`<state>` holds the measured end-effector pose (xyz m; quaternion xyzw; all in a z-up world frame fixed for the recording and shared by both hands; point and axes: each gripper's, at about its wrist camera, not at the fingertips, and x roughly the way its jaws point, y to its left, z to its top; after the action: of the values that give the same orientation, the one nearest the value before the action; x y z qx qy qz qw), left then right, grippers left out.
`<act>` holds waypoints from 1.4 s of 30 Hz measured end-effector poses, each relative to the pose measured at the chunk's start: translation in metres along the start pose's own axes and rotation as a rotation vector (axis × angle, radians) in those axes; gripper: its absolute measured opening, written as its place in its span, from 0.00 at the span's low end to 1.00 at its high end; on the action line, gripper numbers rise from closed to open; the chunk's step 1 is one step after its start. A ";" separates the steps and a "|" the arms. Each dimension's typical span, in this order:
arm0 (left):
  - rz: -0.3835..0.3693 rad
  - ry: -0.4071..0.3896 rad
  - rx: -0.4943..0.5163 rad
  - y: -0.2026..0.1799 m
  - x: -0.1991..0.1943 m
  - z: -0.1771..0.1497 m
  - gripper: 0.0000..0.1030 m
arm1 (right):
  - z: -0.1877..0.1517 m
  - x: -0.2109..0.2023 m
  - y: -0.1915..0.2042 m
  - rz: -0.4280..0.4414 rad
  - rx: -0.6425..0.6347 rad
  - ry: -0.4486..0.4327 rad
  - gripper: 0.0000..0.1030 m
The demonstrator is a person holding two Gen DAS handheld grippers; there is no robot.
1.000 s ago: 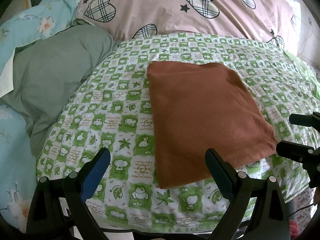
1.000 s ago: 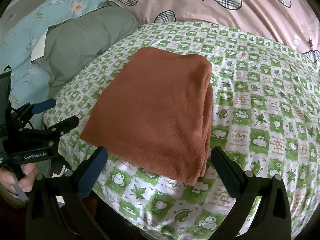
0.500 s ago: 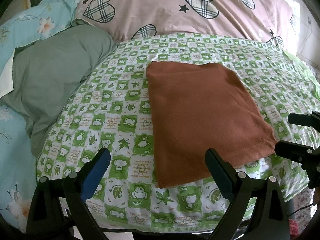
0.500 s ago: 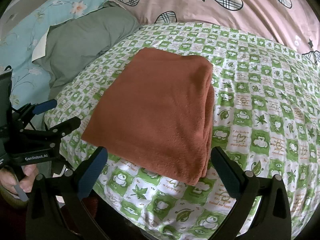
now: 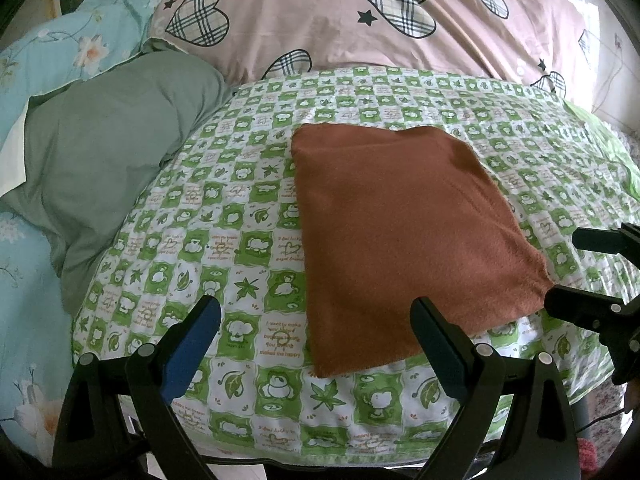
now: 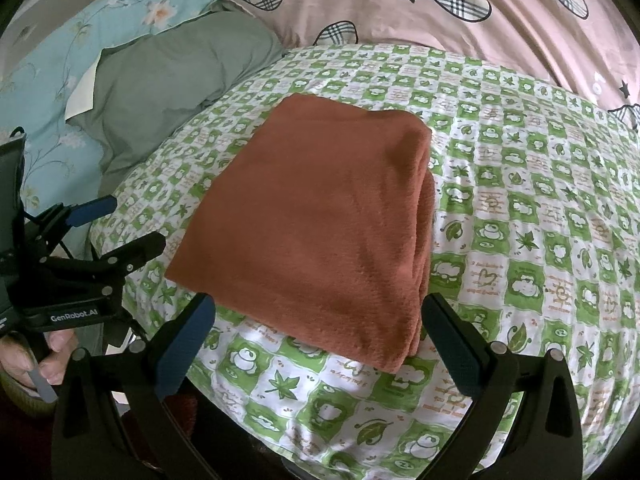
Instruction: Fold small clothes
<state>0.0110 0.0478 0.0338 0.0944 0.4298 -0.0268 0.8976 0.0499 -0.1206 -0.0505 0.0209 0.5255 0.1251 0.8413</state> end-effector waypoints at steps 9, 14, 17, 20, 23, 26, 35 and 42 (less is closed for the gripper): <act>0.000 0.001 0.001 0.000 0.000 0.000 0.93 | 0.001 0.001 0.003 -0.001 -0.003 0.000 1.00; 0.001 0.000 0.002 0.000 0.000 0.000 0.93 | 0.001 0.002 0.004 0.002 -0.006 0.001 1.00; 0.002 0.001 0.000 0.000 0.000 0.000 0.93 | 0.003 0.002 0.003 0.004 -0.009 0.003 1.00; 0.001 0.000 0.001 0.000 0.000 0.000 0.93 | 0.003 0.002 0.003 0.003 -0.009 0.003 1.00; 0.000 0.000 0.002 0.000 0.000 0.000 0.93 | 0.003 0.002 0.003 0.003 -0.008 0.003 1.00; 0.001 0.001 0.004 -0.002 0.000 0.002 0.93 | 0.004 0.003 0.004 0.003 -0.009 0.002 1.00; -0.003 0.005 0.010 -0.004 0.002 0.005 0.93 | 0.003 0.003 0.002 0.003 -0.009 0.002 1.00; -0.005 0.007 0.013 -0.004 0.005 0.007 0.93 | 0.010 0.006 0.001 0.006 -0.010 0.001 1.00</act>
<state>0.0189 0.0424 0.0340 0.0990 0.4328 -0.0315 0.8955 0.0611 -0.1176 -0.0515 0.0181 0.5253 0.1305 0.8407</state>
